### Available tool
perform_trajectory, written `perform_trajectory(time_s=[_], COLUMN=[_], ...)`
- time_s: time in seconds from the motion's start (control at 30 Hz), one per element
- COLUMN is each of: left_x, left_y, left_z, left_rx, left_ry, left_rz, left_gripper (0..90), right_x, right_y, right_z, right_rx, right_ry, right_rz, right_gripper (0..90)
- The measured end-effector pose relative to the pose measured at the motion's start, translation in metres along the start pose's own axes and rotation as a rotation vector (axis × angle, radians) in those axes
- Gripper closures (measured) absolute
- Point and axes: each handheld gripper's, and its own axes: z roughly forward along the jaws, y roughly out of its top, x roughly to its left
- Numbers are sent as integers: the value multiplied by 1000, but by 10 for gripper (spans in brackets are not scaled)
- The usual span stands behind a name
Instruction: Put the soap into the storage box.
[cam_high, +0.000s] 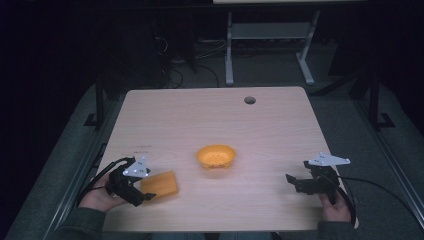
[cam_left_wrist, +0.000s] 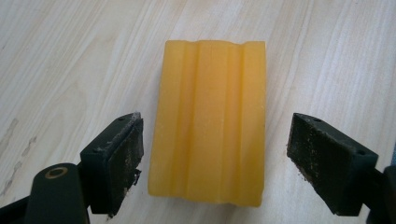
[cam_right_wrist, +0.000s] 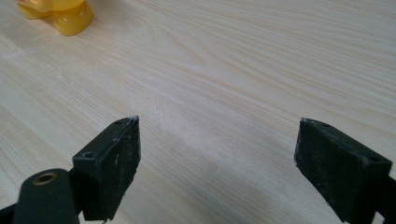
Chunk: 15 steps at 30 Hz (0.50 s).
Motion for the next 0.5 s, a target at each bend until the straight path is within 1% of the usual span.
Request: perform_trajectory(time_s=[0.03,0.07,0.17,0.27,0.37,0.4,0.5], left_x=[0,0,1,2,2,3,3], left_y=[1,2,3,6,7,8,9], left_z=[1,2,4,8,11,14,17], left_rx=[-2,-1,5,27,32,46,57], left_ry=[-2,-3,-8,-13,-19,-20,-29], left_rz=[-6,1,-2,11,10,17,21], left_gripper=[179,179,178,176,176,176,175], right_x=[0,0,0,0,0,0,0], right_y=[0,0,0,0,0,0,0], right_z=[0,0,0,0,0,1,1], right_rx=[-1,-1,0,-1,-1,2,3], right_ry=[0,1,2,2,3,4,5], right_rz=[1,1,1,0,-2,-5,-5], right_gripper=[140,140,139,139,140,140,139])
